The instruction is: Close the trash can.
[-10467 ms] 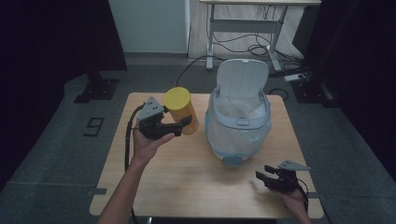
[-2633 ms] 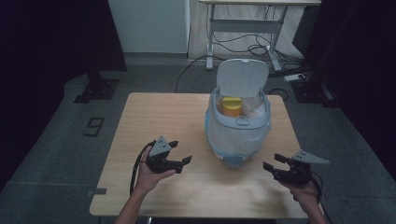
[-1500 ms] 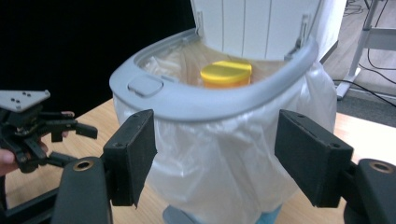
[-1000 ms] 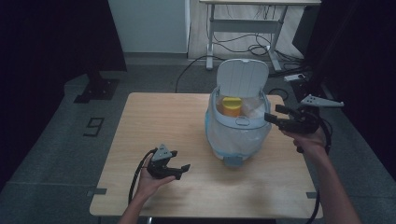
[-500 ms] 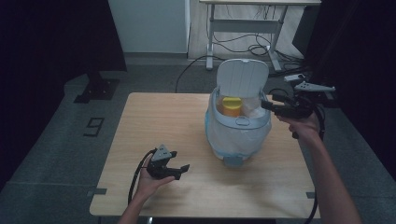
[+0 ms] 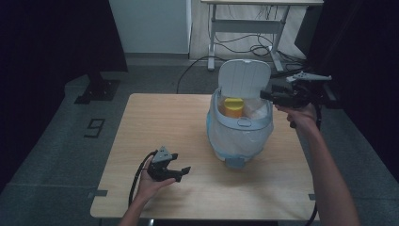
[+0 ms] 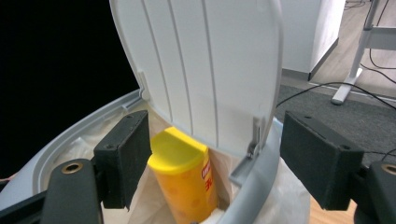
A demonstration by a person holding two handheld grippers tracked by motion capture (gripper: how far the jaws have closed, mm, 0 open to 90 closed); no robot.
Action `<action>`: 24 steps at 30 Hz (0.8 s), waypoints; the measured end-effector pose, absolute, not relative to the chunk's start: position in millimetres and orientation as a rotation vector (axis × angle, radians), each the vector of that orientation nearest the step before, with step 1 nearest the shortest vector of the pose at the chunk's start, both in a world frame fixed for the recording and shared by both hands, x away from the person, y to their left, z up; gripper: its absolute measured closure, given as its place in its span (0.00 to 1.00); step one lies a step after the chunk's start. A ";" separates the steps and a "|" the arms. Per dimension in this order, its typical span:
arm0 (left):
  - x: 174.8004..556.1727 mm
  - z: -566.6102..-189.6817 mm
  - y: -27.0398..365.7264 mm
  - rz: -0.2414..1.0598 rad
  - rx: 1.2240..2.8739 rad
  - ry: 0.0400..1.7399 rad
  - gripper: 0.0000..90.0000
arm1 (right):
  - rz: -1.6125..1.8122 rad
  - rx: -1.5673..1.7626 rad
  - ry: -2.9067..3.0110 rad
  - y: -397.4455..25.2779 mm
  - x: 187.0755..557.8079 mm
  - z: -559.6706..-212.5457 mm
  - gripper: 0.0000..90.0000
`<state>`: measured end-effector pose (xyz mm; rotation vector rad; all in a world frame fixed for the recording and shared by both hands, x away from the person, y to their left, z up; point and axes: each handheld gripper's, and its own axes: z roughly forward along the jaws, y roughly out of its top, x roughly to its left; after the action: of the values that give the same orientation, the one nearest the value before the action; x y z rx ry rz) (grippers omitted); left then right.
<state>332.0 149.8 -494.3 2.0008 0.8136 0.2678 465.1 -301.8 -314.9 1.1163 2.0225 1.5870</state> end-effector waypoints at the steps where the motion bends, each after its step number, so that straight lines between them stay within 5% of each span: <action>1: 332.1 -494.4 150.1 0.268 2.001 0.814 0.24 | 1.593 1.114 2.024 -301.8 467.0 -313.6 0.27; 24: 332.7 -494.2 152.2 0.268 1.993 0.819 0.25 | 1.638 1.084 2.024 -284.2 491.8 -295.1 0.23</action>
<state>332.7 152.2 -494.2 1.9933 0.8185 0.2677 491.8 -284.2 -295.1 1.0838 2.0236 1.6383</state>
